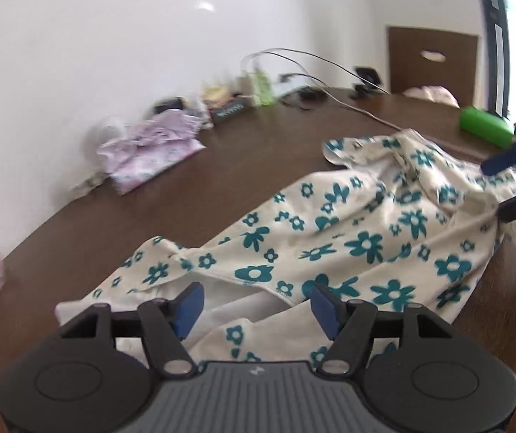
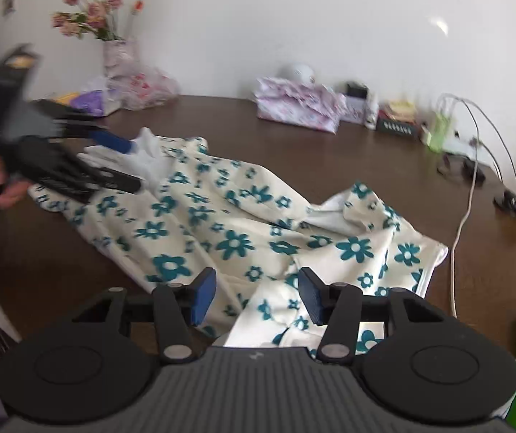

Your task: Fold clothes

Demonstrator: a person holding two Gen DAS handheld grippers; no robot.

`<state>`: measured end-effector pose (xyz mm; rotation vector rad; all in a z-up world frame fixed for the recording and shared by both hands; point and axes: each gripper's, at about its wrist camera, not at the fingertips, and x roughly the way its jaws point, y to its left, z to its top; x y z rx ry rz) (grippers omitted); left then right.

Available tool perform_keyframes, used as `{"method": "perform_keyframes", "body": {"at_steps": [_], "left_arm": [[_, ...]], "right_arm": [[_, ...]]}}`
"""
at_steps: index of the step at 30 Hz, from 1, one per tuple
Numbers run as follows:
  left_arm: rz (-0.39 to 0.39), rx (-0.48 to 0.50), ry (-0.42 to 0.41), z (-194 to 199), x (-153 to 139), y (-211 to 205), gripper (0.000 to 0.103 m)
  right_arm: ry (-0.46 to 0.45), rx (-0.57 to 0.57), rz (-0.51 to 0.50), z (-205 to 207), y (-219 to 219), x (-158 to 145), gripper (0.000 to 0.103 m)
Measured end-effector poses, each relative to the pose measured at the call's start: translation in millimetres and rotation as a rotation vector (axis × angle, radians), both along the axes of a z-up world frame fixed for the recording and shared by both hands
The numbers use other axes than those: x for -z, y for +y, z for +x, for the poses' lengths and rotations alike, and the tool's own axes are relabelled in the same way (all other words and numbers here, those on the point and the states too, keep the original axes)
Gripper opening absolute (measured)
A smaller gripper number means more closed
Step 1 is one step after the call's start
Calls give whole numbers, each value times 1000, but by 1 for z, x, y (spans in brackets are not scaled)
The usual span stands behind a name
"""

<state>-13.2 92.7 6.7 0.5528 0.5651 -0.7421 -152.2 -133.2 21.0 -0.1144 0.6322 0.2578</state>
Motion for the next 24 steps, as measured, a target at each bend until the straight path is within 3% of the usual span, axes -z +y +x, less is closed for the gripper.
{"method": "perform_keyframes", "body": {"at_steps": [2, 4, 7, 9, 10, 11, 13, 15, 19, 24], "left_arm": [[22, 99, 43, 11, 7, 11, 74], [36, 100, 125, 26, 10, 19, 74], [-30, 107, 206, 36, 13, 33, 74], [-53, 116, 233, 38, 15, 37, 67], [-64, 123, 237, 38, 14, 38, 51], [-75, 121, 248, 37, 13, 39, 26], [-98, 117, 268, 37, 11, 41, 9], [-128, 110, 280, 34, 9, 48, 5], [-213, 61, 291, 25, 3, 65, 0], [-327, 15, 225, -14, -21, 88, 0]], "right_arm": [[1, -53, -14, -11, -1, 0, 60], [3, -95, -12, -22, -4, 2, 61], [4, -89, 20, -30, -12, 4, 60], [16, -77, 43, -29, -18, 8, 60], [22, -70, 54, -29, -21, 10, 58], [29, -57, 55, -27, -22, 13, 55], [37, -37, 62, -23, -25, 16, 48], [46, -25, 67, -18, -27, 20, 45], [72, 9, 87, -7, -32, 26, 23], [34, 71, 139, -8, -48, 16, 10]]}}
